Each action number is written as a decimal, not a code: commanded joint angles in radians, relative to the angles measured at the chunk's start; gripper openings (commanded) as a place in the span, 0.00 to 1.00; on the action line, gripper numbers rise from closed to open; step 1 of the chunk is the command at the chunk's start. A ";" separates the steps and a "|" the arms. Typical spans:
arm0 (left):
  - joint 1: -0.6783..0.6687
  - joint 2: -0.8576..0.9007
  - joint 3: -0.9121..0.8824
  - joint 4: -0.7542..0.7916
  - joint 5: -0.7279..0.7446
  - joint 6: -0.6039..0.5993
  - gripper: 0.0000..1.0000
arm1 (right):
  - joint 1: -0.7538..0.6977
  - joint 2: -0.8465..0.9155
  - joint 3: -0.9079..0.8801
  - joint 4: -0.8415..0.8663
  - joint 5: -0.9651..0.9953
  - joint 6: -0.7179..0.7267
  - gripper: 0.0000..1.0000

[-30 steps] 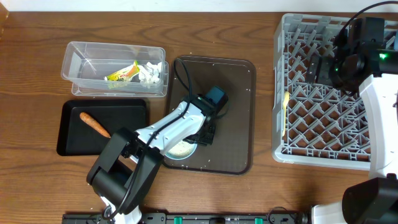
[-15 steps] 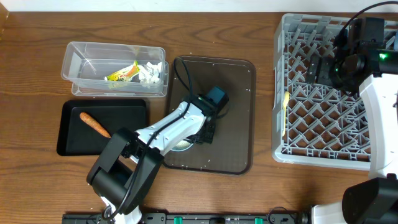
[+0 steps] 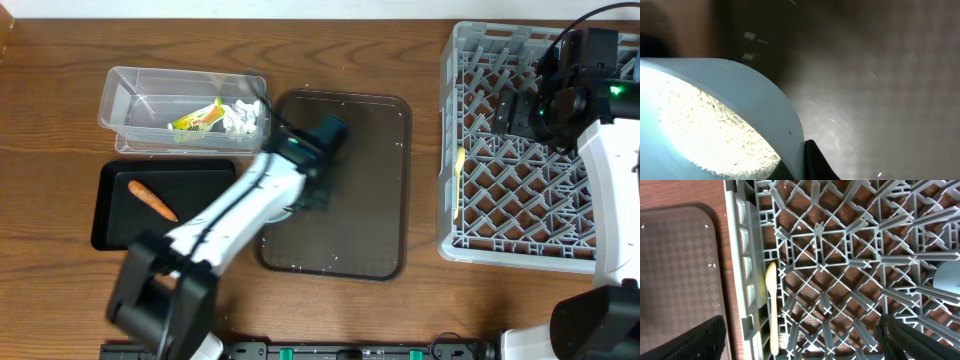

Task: Sort waste into correct bins and load items into the dishwasher rack
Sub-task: 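Carry bowl with left gripper over black tray and tip out rice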

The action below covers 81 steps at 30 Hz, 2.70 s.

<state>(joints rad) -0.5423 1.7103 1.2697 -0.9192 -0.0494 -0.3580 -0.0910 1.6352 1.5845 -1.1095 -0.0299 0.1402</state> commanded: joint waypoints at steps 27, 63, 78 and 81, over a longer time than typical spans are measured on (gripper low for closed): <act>0.911 -0.077 -0.198 0.103 1.204 0.504 0.06 | -0.002 0.000 0.005 -0.005 -0.004 -0.007 0.94; 1.192 -0.070 -0.332 0.245 1.622 0.112 0.06 | -0.001 0.000 0.005 -0.010 -0.004 -0.007 0.93; 1.192 -0.070 -0.332 0.262 1.514 0.108 0.06 | -0.001 0.000 0.005 -0.010 -0.004 -0.007 0.93; 1.192 -0.070 -0.332 0.262 1.358 0.079 0.06 | -0.001 0.000 0.005 -0.010 -0.004 -0.007 0.93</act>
<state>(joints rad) 0.6415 1.6382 0.9382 -0.6567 1.4448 -0.2527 -0.0910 1.6352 1.5845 -1.1175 -0.0299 0.1402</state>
